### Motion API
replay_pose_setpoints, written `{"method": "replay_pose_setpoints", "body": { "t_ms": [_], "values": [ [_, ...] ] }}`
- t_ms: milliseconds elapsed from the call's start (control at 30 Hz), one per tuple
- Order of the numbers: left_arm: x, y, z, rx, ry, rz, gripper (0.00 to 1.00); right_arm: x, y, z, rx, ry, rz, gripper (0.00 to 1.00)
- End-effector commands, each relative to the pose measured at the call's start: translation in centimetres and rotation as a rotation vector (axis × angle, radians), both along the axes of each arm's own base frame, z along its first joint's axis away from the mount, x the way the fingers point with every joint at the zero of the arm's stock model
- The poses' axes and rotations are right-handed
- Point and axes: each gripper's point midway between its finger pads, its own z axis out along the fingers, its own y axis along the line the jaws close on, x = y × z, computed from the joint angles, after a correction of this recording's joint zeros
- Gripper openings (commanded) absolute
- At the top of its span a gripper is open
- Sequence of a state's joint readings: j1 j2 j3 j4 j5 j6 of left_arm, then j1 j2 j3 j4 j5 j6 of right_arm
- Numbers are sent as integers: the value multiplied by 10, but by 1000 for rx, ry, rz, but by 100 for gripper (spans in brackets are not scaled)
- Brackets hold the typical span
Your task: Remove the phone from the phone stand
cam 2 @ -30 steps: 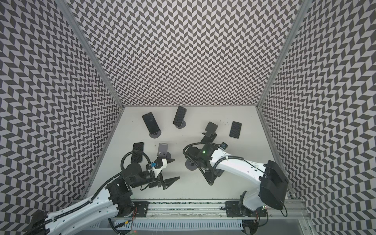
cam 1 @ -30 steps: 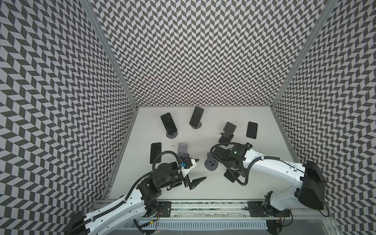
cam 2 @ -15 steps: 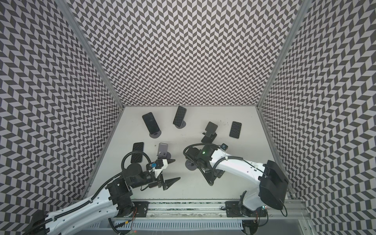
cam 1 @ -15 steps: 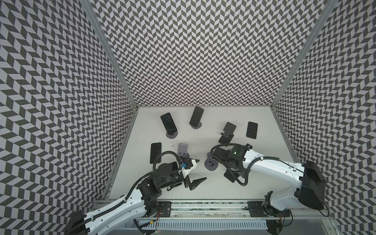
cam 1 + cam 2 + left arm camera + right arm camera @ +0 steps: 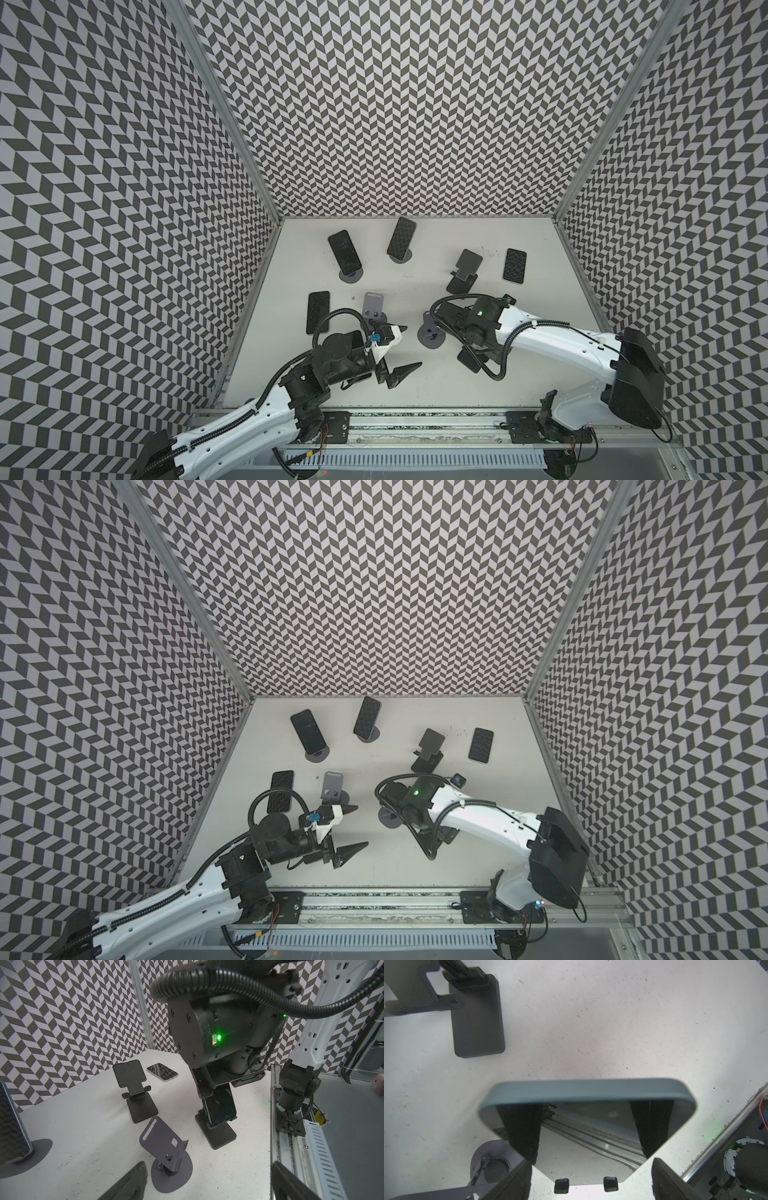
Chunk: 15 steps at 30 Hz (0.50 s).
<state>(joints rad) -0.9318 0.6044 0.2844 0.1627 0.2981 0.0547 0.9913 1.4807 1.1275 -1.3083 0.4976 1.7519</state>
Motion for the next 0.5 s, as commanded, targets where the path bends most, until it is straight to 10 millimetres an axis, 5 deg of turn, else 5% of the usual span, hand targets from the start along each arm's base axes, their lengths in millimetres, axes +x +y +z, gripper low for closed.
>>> {"method": "replay_pose_setpoints", "body": {
  "t_ms": [0,467],
  "values": [
    [-1,-1,-2,10,-6,-2,93,1,-7,-2,-21,-12,-39,88],
    [-3,-2,-3,10,-4,-12,93,10,-9,0,-41,-25,-47,86]
  ]
}}
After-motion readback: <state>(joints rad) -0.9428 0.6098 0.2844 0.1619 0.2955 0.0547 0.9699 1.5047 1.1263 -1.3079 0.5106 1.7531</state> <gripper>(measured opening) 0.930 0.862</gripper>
